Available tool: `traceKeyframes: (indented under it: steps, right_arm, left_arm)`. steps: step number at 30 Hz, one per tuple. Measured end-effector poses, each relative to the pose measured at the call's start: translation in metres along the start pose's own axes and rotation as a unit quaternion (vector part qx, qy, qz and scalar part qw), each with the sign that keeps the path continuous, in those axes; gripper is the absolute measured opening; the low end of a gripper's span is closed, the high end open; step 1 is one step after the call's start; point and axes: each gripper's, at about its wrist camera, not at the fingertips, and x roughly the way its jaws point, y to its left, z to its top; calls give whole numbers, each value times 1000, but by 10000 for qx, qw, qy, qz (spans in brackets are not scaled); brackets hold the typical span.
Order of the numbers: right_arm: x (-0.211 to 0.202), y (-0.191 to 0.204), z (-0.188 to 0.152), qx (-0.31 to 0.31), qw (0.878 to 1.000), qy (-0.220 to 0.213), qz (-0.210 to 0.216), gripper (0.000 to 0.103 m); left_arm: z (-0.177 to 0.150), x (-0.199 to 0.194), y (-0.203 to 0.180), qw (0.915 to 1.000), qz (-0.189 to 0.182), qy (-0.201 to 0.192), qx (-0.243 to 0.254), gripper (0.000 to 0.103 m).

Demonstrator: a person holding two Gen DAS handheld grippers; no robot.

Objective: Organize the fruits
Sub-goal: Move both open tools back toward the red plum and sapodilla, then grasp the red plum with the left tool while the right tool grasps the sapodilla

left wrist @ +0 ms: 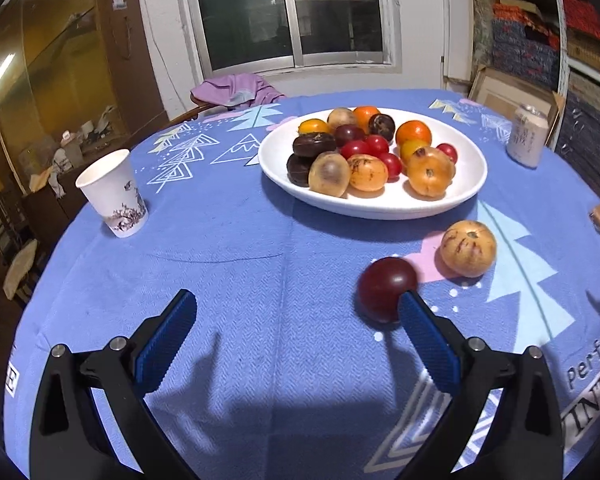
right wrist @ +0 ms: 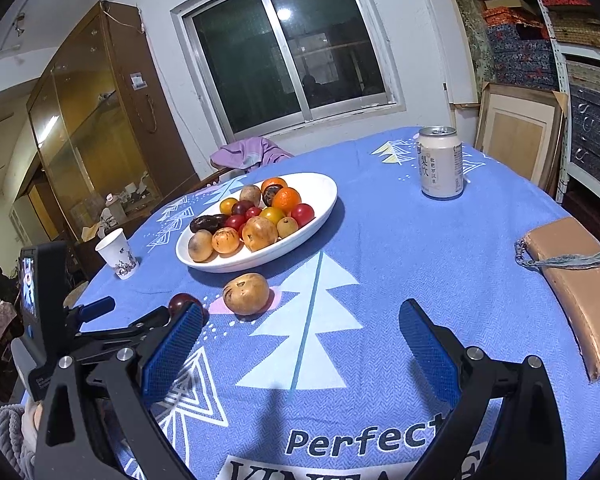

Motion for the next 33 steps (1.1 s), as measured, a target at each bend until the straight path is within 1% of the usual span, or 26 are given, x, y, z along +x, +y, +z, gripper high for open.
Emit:
traceKeyframes:
  steps: [3, 4, 6, 9, 15, 18, 22, 27, 29, 30, 31, 33]
  right_arm:
    - [0, 0, 0, 2, 10000, 12, 11, 100]
    - [0, 1, 0, -5, 10000, 23, 11, 100]
    - [1, 1, 0, -26, 10000, 37, 8, 100]
    - [1, 2, 0, -47, 10000, 46, 12, 100]
    - [2, 3, -2, -77, 9999, 71, 25, 100]
    - [5, 6, -3, -172, 9997, 154, 100, 100]
    - [13, 13, -5, -392, 9985, 368, 119, 100]
    - [12, 22, -8, -674, 9971, 341, 64, 100]
    - [13, 20, -8, -638, 9974, 341, 12, 100]
    - [12, 18, -8, -602, 9976, 346, 14, 100]
    - [12, 17, -8, -554, 9979, 349, 23, 100]
    - [11, 15, -8, -515, 9981, 349, 35, 100]
  left_arm:
    - [-3, -8, -3, 9995, -298, -111, 23, 99]
    - [-3, -10, -6, 9993, -338, -153, 79, 99]
    - [-3, -8, -14, 9991, -287, -166, 263, 99]
    - [-3, 0, -22, 9990, -230, 26, 385, 99]
    - [-2, 13, -12, 9991, -241, 331, 113, 99]
    - [-2, 13, -9, 9991, -288, 318, 58, 99]
    - [-3, 11, -13, 9990, -288, 261, 198, 99]
    - [-7, 4, -16, 9984, -391, 237, 341, 99]
    - [-9, 2, -16, 9980, -472, 237, 358, 96]
    - [-11, 1, -15, 9976, -533, 253, 360, 88]
    - [-12, 2, -13, 9969, -629, 316, 353, 79]
    - [-15, 4, -9, 9957, -766, 437, 281, 73]
